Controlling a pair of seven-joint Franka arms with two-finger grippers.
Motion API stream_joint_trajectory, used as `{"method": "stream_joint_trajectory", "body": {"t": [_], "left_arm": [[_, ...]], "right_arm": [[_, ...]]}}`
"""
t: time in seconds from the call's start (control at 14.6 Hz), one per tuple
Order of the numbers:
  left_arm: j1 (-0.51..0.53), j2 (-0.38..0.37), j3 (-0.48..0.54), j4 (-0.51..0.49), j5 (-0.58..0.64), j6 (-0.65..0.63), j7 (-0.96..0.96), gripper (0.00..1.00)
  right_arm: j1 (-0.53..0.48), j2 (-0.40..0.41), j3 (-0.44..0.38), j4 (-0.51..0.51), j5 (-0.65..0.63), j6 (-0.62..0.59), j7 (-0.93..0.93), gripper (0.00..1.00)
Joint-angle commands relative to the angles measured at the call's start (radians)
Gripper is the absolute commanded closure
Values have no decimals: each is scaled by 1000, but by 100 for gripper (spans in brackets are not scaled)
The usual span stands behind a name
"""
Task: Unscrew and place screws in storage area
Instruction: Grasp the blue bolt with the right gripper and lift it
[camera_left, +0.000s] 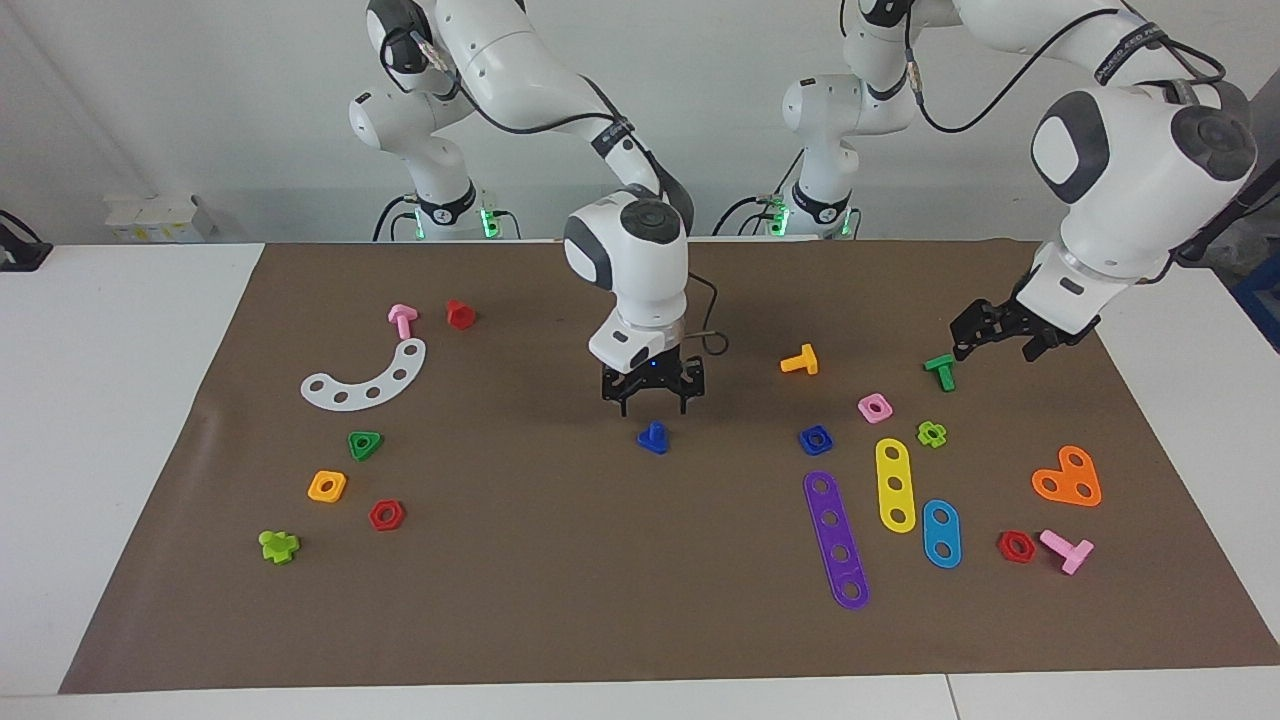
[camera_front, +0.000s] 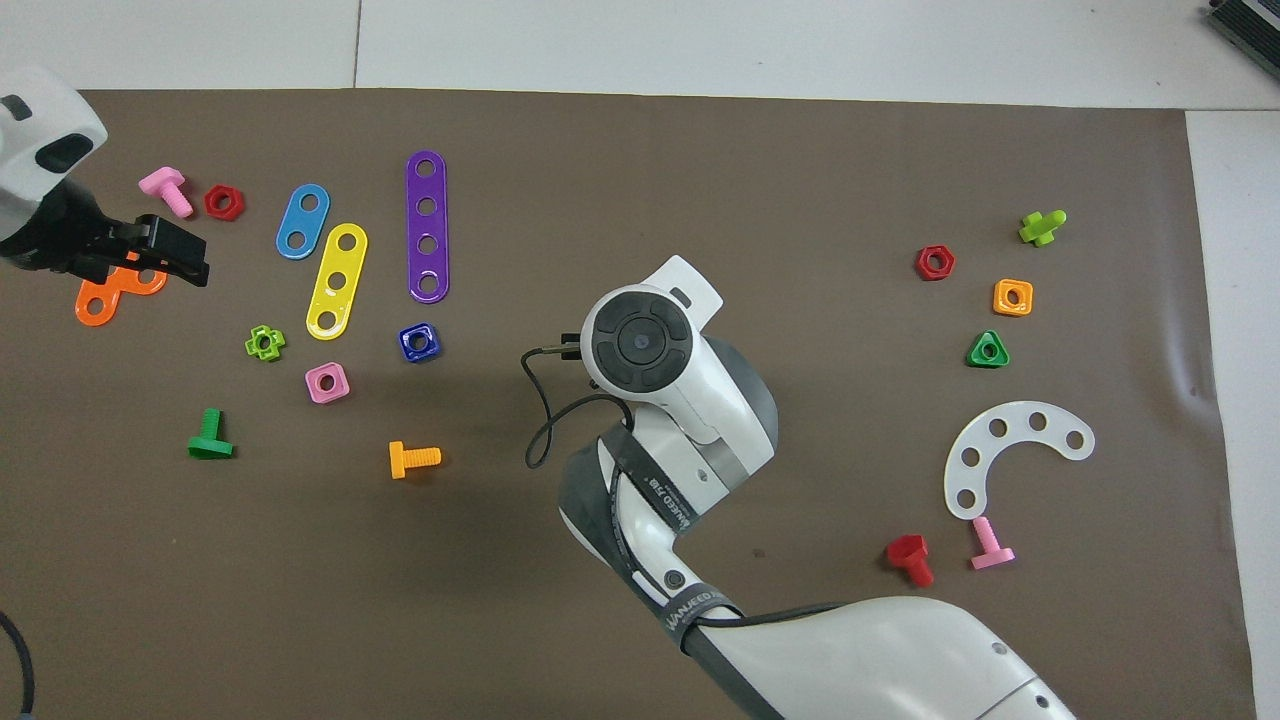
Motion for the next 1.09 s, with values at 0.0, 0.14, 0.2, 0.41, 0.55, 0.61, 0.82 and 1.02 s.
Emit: {"method": "stream_joint_trajectory", "body": {"t": [0.0,0.14,0.2,0.41,0.55,0.61,0.82,1.02], "left_arm": [[-11,-56,-1,-16,13,-22,1,0],[-16,-64,-1,-28,13,-11,-2,0],[-16,-67,-1,-39,13,-2,-2,0],[-17,-70,1,-47,16,15,1,0],[-17,-72,1,-57,18,41,1,0],[-17,-73,1,-59,24,41,1,3],[-19,-75,1,-61,75,38,-1,5],[-17,-79,1,-62,85,38,-4,0]], "right_arm": [[-8,43,-1,42,-22,8,10,37],[-8,51,-1,40,-22,12,8,42],[-10,51,-1,39,-22,15,7,42],[-7,51,0,37,-18,31,11,44],[-7,51,0,33,-18,37,8,48],[-7,51,0,31,-18,37,7,51],[-7,51,0,32,-19,35,4,100],[-13,49,0,48,-19,14,-1,100]]}}
